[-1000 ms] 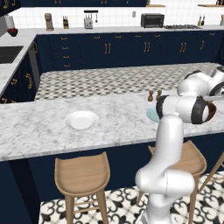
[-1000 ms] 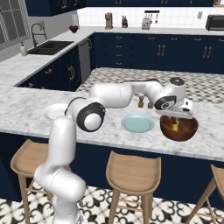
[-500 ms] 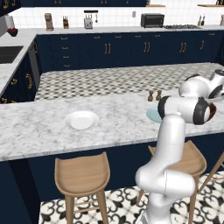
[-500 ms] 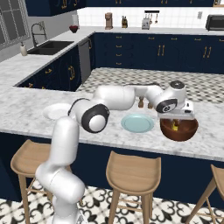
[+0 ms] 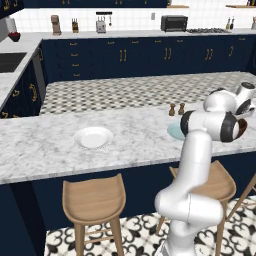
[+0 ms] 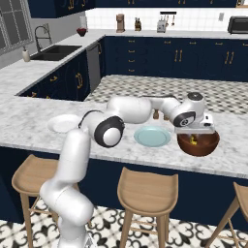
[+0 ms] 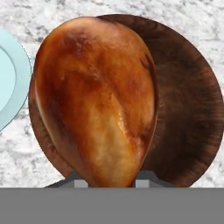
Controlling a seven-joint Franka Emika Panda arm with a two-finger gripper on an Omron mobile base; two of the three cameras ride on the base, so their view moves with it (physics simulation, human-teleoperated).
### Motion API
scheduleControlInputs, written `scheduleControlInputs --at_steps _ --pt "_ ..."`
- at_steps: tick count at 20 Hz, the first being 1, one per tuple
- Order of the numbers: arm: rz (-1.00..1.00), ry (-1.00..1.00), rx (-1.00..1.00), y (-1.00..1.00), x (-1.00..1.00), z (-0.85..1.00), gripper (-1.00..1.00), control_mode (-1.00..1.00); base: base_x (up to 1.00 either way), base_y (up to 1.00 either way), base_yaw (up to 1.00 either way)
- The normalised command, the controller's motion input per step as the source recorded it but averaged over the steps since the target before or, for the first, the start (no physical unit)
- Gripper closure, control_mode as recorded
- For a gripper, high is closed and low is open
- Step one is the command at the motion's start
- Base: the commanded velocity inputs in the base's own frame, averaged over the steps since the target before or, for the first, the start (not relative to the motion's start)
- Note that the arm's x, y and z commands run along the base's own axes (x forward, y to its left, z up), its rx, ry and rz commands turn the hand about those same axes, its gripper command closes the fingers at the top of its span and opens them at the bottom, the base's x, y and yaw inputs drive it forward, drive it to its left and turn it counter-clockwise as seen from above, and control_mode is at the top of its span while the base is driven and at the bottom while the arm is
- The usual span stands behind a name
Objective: Pick the chicken drumstick and cucumber from their plates and place them in the bowl. Then put the bowl in the fridge.
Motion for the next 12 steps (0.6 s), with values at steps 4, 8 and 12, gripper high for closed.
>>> scheduleControlInputs --at_steps 4,8,12 --pt "0.02 0.10 0.00 -0.15 0.17 -0.15 1.00 -1.00 0.00 0.00 0.00" --pt "0.03 0.05 0.00 -0.22 0.05 -0.09 1.00 -1.00 0.00 0.00 0.00" --pt "0.03 0.01 0.00 -0.18 0.13 0.00 1.00 -1.00 0.00 0.00 0.00"
